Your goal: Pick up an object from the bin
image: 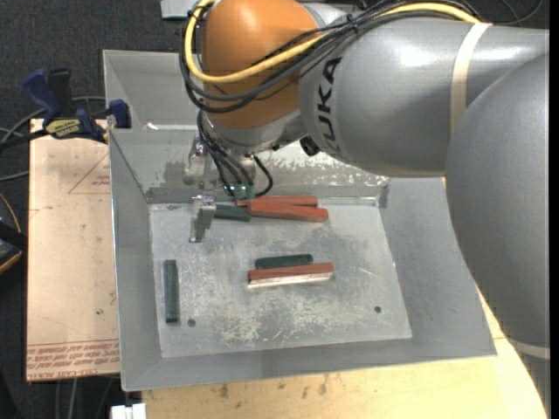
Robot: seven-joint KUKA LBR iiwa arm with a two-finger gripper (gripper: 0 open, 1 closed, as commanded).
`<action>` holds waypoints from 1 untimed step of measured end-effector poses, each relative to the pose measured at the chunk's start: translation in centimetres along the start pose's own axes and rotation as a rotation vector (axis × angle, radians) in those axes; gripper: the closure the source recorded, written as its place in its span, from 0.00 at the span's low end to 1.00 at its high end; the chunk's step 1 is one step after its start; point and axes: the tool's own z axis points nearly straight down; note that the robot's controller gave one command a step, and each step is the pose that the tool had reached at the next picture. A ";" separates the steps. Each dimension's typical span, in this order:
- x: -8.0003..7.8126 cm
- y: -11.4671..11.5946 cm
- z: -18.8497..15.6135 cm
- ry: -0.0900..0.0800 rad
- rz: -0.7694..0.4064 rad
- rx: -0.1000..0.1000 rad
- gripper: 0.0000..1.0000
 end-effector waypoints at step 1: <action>-0.2 -0.1 -0.5 -0.008 0.004 -0.002 0.00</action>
Offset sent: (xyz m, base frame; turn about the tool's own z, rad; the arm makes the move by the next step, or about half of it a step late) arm -0.0935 0.0051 -0.1492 -0.1771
